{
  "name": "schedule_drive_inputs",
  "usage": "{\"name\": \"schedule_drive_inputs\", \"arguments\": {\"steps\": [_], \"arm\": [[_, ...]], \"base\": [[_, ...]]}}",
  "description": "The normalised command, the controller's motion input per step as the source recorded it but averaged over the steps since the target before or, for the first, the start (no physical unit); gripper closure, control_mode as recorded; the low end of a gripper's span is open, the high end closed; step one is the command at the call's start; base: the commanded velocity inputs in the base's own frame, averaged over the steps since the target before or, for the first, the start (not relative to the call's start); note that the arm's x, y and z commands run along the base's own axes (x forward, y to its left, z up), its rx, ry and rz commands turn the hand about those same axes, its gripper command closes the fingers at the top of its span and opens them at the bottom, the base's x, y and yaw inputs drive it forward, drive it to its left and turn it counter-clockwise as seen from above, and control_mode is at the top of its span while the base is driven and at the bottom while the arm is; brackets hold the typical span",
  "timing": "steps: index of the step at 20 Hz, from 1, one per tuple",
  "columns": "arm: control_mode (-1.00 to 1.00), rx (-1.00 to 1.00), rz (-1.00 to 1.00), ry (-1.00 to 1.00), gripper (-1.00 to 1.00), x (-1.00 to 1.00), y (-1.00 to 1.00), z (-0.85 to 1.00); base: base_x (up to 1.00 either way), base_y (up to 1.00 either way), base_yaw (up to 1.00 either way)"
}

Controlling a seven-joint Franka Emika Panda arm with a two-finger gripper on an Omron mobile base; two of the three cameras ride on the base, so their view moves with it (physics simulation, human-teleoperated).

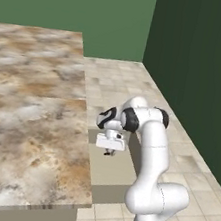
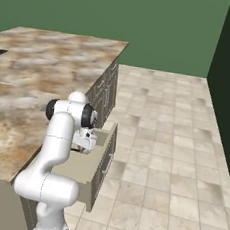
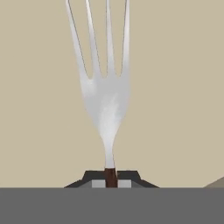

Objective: Organize the utensils by type. Pick up the wooden spoons from the counter and place them in the open cabinet. Then pick up the metallic utensils from the counter and place them in the open drawer.

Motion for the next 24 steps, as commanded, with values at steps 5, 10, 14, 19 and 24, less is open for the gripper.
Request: {"name": "schedule_drive_inputs", "arguments": {"steps": [5,10,14,19,24], "arm": [[-1.0,0.0,0.07,0.0,1.0,0.16,0.0,-0.25],[-1.0,0.0,0.05,0.0,1.0,0.03,0.0,-0.28],[-1.0,0.0,0.02,0.0,-1.0,0.0,0.0,-0.21],[-1.0,0.0,0.01,0.0,-1.0,0.0,0.0,-0.06],[-1.0,0.0,0.01,0.0,-1.0,0.0,0.0,0.0]], "base": [[0.0,0.0,0.0],[0.0,0.0,0.0],[0.0,0.0,0.0],[0.0,0.0,0.0],[0.0,0.0,0.0]]}}
